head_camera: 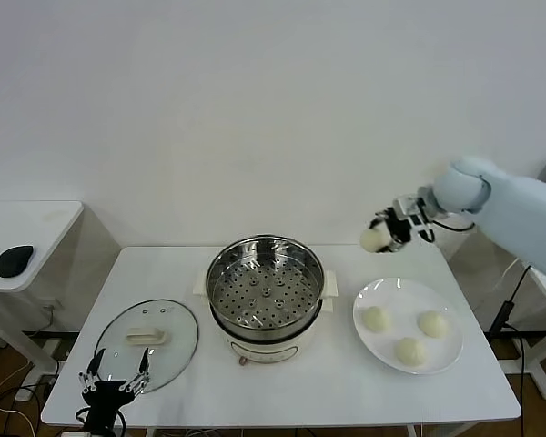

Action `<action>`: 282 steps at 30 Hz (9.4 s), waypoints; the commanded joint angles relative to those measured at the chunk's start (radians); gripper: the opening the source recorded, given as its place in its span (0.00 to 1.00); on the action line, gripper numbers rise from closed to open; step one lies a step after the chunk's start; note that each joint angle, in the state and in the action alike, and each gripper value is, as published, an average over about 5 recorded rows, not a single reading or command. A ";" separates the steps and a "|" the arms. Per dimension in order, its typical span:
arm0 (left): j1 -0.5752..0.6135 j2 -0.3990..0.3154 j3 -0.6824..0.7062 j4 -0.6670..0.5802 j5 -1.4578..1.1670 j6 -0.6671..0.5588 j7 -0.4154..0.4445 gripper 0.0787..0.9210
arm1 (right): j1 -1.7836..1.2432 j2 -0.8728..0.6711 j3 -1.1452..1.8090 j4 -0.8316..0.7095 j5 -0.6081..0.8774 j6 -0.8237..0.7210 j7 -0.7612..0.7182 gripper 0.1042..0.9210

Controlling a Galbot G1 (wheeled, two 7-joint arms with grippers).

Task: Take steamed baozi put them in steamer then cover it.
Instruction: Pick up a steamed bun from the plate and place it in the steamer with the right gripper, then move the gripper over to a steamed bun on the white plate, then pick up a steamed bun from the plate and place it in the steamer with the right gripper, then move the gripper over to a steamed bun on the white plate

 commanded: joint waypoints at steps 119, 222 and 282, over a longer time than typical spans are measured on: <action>-0.042 0.045 -0.074 0.062 -0.036 0.014 0.009 0.88 | -0.588 -0.094 0.212 -0.076 -0.254 -0.242 0.047 0.77; -0.081 0.051 -0.082 0.062 -0.043 0.011 0.008 0.88 | 0.055 -0.379 -0.175 0.382 -0.021 -0.276 -0.183 0.88; -0.054 0.034 -0.091 0.079 -0.026 0.007 0.007 0.88 | -0.662 -0.331 0.264 0.127 -0.265 -0.242 -0.058 0.65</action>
